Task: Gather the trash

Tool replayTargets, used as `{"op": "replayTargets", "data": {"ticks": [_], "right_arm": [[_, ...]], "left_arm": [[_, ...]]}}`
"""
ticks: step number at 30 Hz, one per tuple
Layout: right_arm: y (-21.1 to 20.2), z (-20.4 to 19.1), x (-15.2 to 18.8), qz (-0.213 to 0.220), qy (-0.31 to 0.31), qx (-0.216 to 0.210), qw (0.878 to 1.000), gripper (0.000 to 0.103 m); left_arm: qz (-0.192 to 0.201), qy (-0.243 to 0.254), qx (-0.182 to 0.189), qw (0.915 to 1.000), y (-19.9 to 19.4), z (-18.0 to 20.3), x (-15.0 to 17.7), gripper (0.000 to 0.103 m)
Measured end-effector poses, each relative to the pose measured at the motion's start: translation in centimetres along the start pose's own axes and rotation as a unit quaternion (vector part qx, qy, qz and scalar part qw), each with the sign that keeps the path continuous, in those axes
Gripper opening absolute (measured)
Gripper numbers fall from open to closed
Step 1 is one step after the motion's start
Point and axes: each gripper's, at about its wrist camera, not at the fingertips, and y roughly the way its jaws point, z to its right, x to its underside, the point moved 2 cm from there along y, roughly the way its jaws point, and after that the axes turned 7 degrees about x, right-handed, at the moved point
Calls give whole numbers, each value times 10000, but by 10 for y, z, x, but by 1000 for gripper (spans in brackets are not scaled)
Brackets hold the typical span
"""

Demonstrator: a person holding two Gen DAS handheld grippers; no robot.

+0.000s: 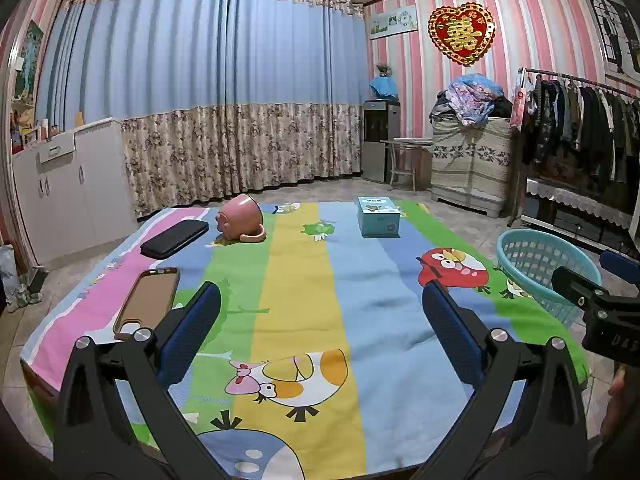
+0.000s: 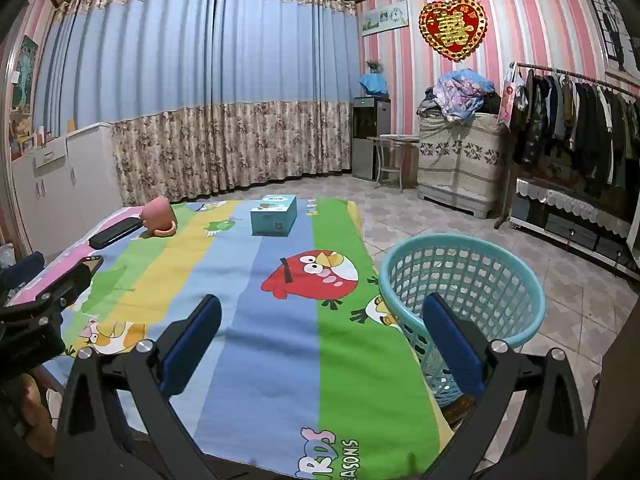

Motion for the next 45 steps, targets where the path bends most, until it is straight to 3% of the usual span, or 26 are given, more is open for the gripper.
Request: {"op": "replayTargets", "data": {"ticks": [45], "right_arm": [[3,-5,1,1,-51,115,9999,98]], "left_arm": [[53,-48,-8,10000,-3,-3,-4,98]]}}
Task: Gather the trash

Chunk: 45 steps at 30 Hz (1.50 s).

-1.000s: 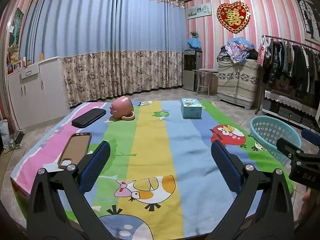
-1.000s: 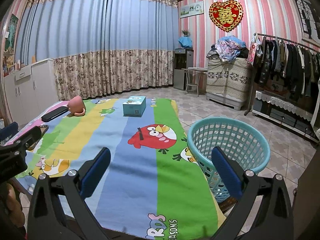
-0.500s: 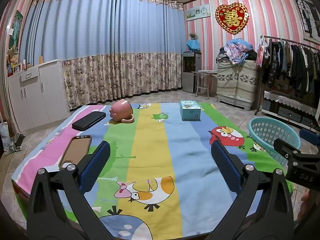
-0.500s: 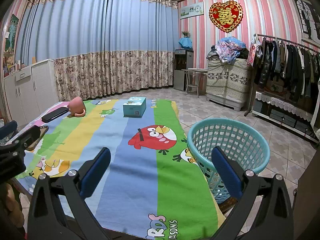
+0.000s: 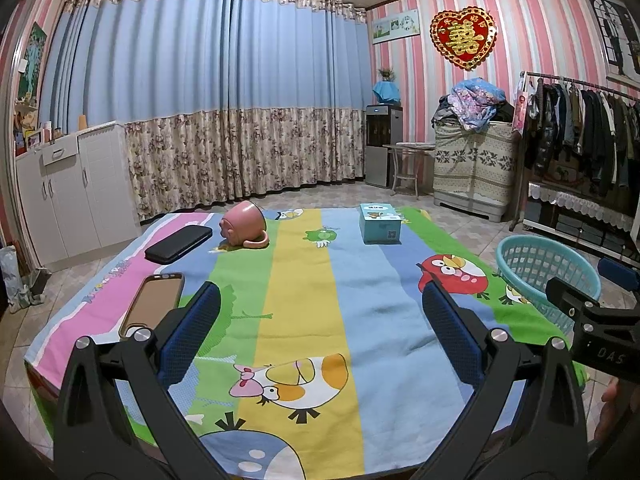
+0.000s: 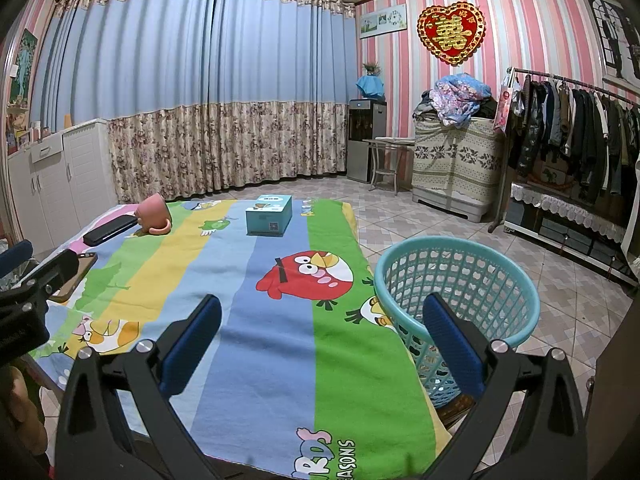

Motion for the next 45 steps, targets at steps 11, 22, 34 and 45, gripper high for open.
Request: {"op": "replayTargets", "data": {"ticks": [11,22,34,45], "right_arm": [[0,0,1,3,0,0,10000,98],[-1,0,-1,11,-2,-1,10000,98],[-1,0,-3,40,3,-2,10000,98],[-3,-2,-6,68,19,-9,10000,98]], "left_arm": [[6,8,-1,10000,-1,0,-1,98],[15,12,-2,10000,-1,-2,-2,98],[37,38,-20,10000,-2,-1,-3,98],[57,56,-19,10000,-2,-5,-4,98]]}}
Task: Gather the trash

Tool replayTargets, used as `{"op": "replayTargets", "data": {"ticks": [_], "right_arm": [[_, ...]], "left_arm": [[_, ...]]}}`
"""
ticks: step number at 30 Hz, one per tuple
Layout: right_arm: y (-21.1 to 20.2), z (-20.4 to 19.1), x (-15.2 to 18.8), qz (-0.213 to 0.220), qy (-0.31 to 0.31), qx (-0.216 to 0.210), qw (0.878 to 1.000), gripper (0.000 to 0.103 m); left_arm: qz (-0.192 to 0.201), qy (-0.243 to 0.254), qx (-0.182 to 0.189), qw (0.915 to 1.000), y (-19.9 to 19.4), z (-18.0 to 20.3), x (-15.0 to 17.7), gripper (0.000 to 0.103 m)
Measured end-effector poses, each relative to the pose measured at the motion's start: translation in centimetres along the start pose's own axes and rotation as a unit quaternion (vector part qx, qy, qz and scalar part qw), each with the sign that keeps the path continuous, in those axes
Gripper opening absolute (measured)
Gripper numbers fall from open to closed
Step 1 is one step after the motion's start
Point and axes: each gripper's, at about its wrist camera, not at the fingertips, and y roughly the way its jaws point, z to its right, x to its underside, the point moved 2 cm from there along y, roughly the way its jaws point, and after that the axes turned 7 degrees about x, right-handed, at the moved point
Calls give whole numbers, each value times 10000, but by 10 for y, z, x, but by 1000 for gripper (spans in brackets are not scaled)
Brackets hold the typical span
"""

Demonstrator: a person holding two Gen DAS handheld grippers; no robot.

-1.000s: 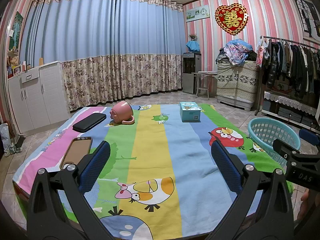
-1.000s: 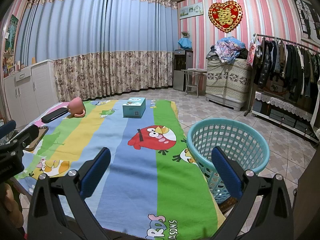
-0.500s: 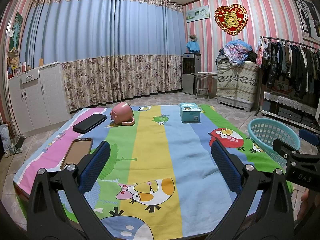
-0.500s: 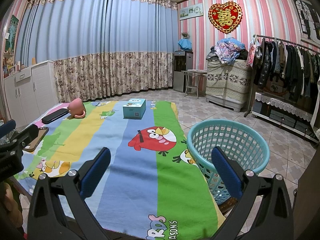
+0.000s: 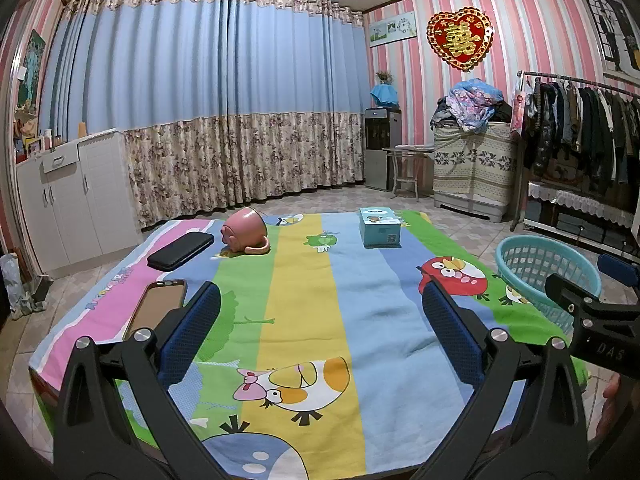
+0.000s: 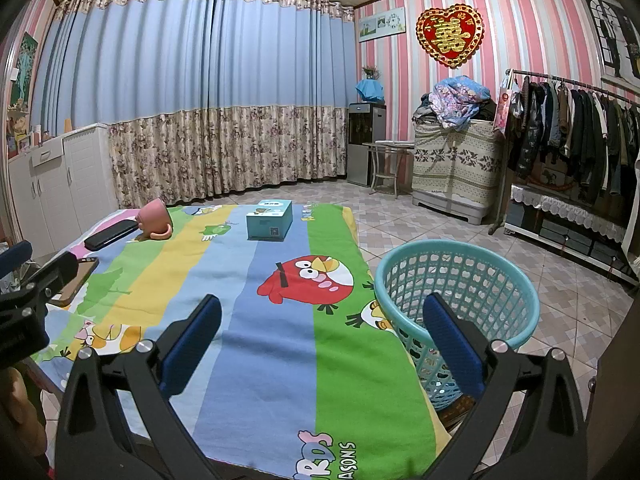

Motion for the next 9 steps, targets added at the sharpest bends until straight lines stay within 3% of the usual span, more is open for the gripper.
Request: {"op": "replayTargets", "data": {"ticks": [9], "right_arm": [[0,-1,0,-8,5,-3,10000,98]], "left_arm": [[-26,-25,58,10000,1,-7,-2,98]]}}
